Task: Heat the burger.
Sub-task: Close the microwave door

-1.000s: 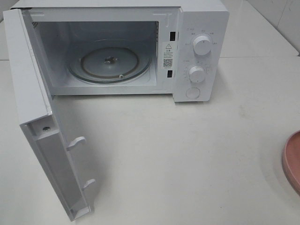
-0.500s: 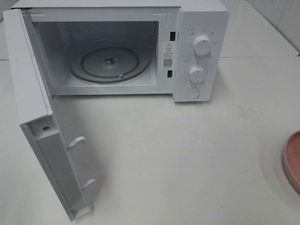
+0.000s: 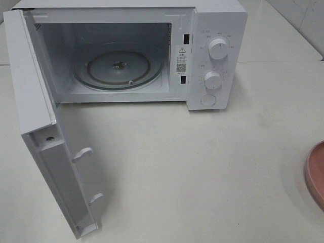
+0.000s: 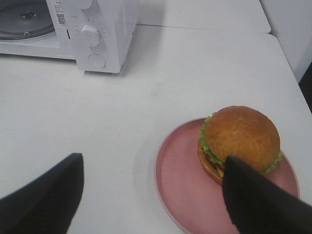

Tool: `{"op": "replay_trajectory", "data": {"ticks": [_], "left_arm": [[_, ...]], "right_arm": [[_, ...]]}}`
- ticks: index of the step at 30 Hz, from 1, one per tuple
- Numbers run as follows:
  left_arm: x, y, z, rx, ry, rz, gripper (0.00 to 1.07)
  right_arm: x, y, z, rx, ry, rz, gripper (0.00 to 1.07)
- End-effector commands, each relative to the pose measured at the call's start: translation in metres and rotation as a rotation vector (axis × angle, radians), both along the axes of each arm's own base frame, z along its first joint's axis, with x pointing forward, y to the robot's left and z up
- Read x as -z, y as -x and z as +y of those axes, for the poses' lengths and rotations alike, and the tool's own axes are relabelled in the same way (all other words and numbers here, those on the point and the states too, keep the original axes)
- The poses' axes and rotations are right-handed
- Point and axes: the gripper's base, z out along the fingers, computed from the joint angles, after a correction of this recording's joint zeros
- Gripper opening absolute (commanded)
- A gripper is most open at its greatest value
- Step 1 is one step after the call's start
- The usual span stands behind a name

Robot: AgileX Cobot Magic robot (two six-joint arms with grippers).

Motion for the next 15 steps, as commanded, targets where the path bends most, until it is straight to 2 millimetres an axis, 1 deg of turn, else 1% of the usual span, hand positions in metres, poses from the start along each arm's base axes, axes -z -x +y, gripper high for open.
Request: {"op": "replay_trajectory", "data": {"ticks": [1,15], "left_arm": [[0.0002,0.0018,-0.0007,0.001,0.007,-0.022,1.0],[0.0002,0.0018,-0.0007,0.001,0.007,-0.022,1.0]], "right_arm": [[0.0009,0.0036,-0.0003,-0.004,0.006,-0.027,0.76],[0.0009,0.0036,-0.0003,-0.004,0.006,-0.027,0.76]]}}
